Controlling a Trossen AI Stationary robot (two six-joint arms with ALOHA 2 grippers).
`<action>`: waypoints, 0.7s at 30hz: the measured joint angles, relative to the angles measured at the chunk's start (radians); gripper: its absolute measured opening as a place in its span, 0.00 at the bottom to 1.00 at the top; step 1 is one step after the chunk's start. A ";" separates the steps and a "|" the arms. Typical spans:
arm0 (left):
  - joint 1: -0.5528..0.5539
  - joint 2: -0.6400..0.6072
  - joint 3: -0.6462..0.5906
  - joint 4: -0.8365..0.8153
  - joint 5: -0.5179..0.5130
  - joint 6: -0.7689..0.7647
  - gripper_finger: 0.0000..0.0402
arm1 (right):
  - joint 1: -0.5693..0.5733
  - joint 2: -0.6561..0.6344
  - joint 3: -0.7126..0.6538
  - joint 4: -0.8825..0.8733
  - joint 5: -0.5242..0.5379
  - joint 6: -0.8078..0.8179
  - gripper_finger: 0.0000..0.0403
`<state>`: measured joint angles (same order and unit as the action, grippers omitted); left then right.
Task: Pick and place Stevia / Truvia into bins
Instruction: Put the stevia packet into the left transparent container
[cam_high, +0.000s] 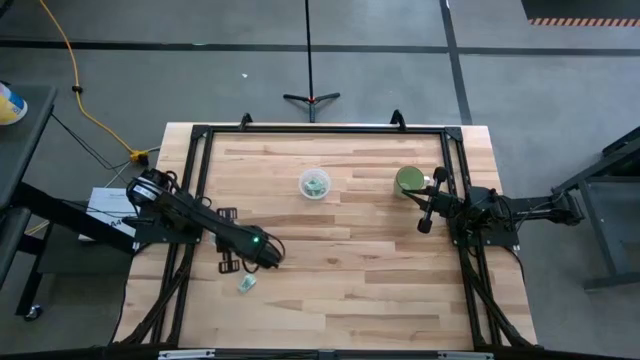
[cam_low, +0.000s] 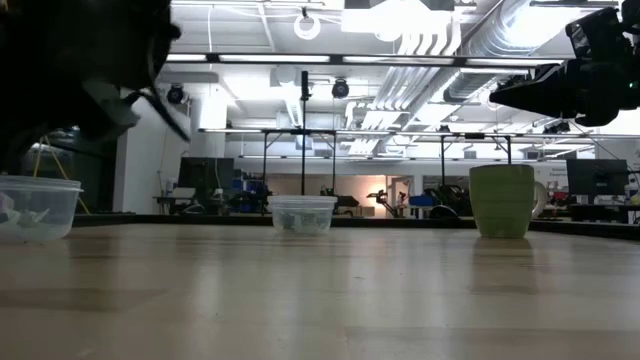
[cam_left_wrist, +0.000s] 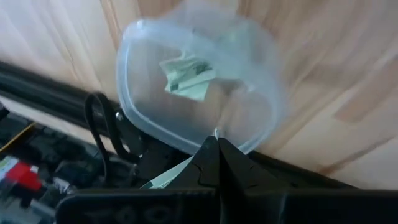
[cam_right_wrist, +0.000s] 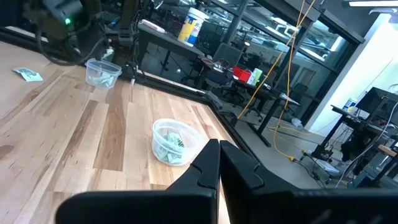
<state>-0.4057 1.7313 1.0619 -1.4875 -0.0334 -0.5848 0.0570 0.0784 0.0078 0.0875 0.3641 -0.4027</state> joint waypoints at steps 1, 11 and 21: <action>0.000 0.000 -0.014 0.002 -0.001 -0.008 0.07 | 0.000 0.000 0.000 0.000 0.000 0.000 0.00; 0.000 0.000 -0.032 0.071 -0.051 -0.059 0.22 | 0.000 0.000 0.000 0.002 0.000 0.000 0.00; 0.000 0.000 -0.002 -0.040 -0.110 -0.076 0.41 | 0.000 0.000 0.000 0.002 0.000 0.000 0.00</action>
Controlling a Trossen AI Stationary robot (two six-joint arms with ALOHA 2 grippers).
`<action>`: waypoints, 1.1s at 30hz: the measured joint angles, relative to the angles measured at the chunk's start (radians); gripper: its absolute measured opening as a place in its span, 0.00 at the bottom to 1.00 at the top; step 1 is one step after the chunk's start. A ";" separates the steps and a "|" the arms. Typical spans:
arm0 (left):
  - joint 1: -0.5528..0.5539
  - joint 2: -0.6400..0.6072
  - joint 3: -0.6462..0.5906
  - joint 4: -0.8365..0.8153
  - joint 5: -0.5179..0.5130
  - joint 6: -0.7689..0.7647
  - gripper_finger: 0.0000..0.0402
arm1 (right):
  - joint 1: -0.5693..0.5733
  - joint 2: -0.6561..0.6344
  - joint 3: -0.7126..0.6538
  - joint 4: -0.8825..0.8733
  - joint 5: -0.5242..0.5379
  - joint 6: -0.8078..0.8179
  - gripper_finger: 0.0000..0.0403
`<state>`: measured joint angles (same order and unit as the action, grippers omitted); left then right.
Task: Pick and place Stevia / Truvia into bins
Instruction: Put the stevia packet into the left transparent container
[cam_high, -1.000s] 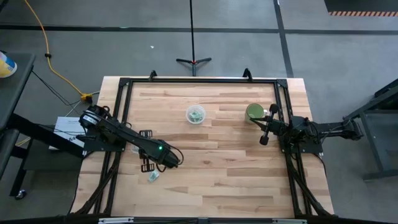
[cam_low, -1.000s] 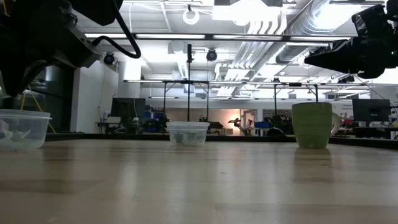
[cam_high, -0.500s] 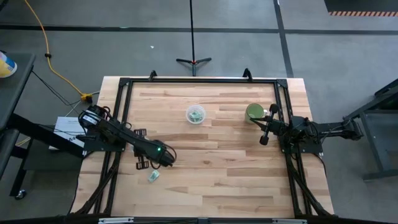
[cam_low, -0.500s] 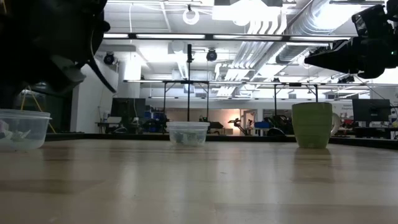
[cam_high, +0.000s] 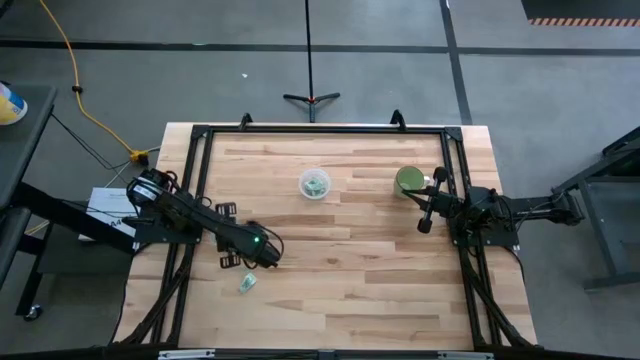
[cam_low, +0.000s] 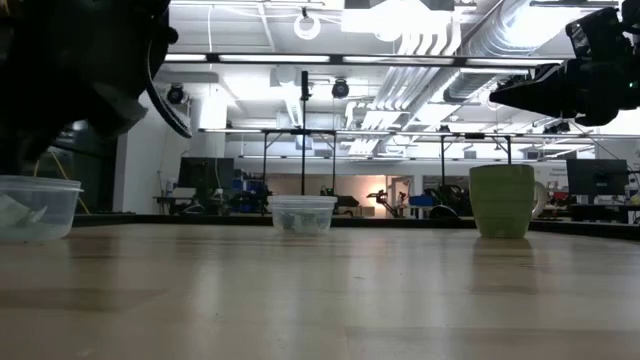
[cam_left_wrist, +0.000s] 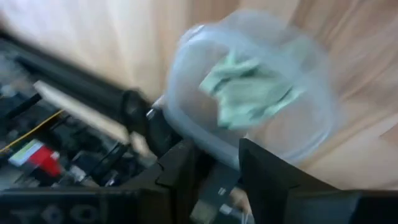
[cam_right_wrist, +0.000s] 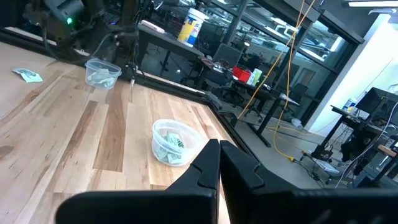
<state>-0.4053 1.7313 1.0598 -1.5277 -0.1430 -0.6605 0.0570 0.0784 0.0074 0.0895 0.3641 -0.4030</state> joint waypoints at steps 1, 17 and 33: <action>0.000 0.000 0.018 -0.032 -0.005 -0.013 0.42 | 0.000 0.000 0.000 0.000 0.000 0.000 0.01; -0.014 -0.133 0.123 0.639 0.234 -0.072 0.45 | 0.000 0.000 0.000 0.005 0.003 0.000 0.01; 0.006 0.131 0.120 0.598 0.508 -0.121 0.45 | 0.000 -0.001 0.000 0.013 0.009 0.000 0.00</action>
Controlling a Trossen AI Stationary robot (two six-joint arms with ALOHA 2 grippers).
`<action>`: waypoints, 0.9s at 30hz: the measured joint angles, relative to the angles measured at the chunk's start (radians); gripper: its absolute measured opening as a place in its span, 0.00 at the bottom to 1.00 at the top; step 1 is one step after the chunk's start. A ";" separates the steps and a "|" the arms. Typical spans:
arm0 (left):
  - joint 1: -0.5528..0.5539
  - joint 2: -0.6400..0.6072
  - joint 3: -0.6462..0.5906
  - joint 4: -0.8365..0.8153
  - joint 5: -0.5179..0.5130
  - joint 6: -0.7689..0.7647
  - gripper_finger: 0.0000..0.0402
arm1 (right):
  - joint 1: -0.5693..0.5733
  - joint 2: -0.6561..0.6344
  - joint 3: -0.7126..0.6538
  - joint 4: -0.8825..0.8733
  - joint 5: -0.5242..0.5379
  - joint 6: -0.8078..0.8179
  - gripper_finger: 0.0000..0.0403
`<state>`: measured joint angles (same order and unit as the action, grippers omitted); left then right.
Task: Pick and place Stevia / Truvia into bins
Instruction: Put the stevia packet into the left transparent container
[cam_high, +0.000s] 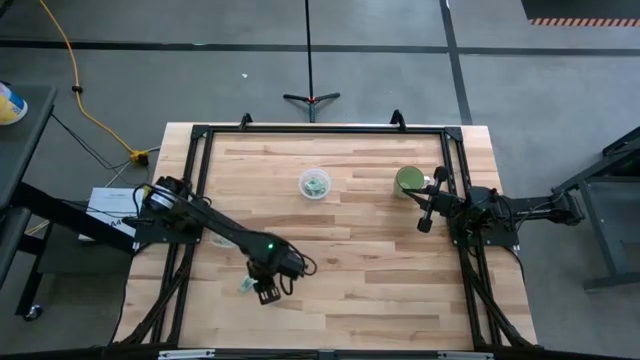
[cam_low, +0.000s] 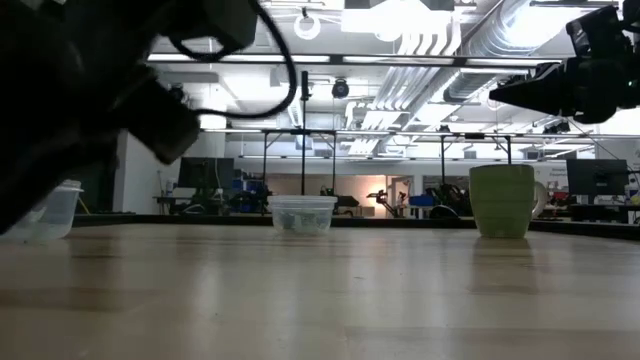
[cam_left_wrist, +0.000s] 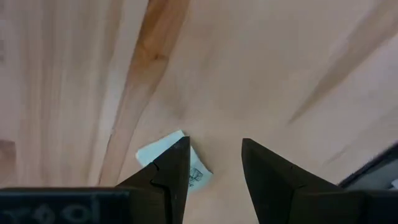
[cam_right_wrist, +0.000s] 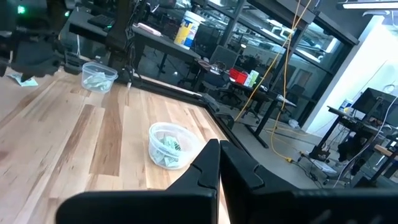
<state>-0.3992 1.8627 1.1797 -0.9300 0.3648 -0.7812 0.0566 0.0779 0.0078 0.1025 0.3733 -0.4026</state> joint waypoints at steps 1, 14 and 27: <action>0.000 0.008 0.000 -0.012 0.007 -0.012 0.45 | 0.000 0.001 0.000 0.003 0.000 0.000 0.00; 0.000 0.021 -0.011 -0.101 0.022 -0.137 0.45 | 0.000 0.000 0.000 0.007 -0.001 0.000 0.01; 0.001 0.013 -0.158 0.037 0.078 -0.170 0.45 | 0.000 0.000 0.000 0.022 -0.001 0.000 0.01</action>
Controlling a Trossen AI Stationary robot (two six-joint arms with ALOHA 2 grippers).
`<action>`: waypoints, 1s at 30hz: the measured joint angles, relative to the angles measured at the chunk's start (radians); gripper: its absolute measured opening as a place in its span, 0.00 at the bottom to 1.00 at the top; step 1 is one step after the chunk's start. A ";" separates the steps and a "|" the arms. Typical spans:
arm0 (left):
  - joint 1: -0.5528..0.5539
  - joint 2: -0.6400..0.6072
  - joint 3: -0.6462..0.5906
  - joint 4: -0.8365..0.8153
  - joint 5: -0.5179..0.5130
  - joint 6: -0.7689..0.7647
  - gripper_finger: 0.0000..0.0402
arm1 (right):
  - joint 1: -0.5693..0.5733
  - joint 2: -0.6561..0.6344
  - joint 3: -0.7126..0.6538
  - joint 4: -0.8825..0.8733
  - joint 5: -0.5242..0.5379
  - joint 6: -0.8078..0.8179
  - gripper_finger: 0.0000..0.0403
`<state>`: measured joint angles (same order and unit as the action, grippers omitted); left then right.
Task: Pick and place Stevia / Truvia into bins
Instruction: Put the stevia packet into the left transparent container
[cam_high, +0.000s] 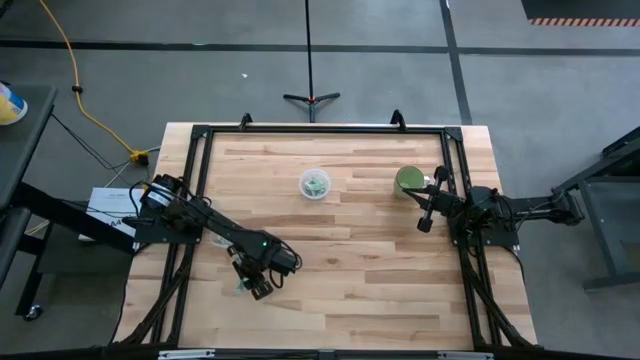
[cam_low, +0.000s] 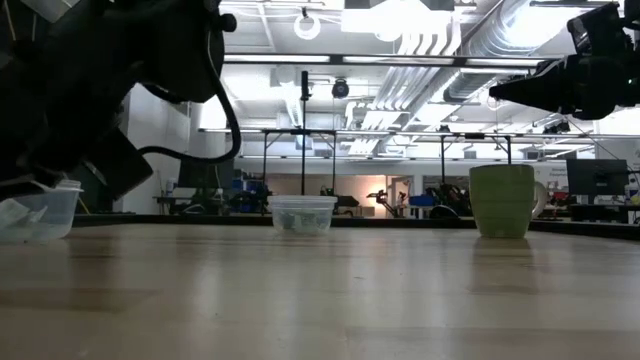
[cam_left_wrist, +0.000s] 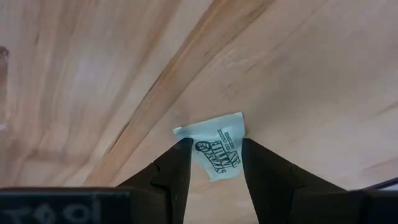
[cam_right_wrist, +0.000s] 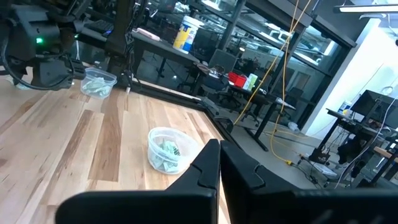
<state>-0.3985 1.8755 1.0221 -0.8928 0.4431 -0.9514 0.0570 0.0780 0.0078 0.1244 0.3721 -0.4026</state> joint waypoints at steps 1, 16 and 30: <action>0.000 0.000 -0.006 0.010 0.001 0.000 0.45 | 0.000 0.000 0.000 0.000 0.000 0.000 0.01; -0.001 0.003 -0.020 0.045 0.024 0.093 0.05 | 0.000 0.000 0.000 0.000 0.000 0.000 0.01; 0.005 0.012 0.179 -0.367 -0.064 0.237 0.05 | 0.000 0.000 0.000 0.000 -0.001 0.000 0.00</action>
<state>-0.3937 1.8877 1.2008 -1.2601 0.3795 -0.7145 0.0569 0.0780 0.0078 0.1246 0.3716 -0.4026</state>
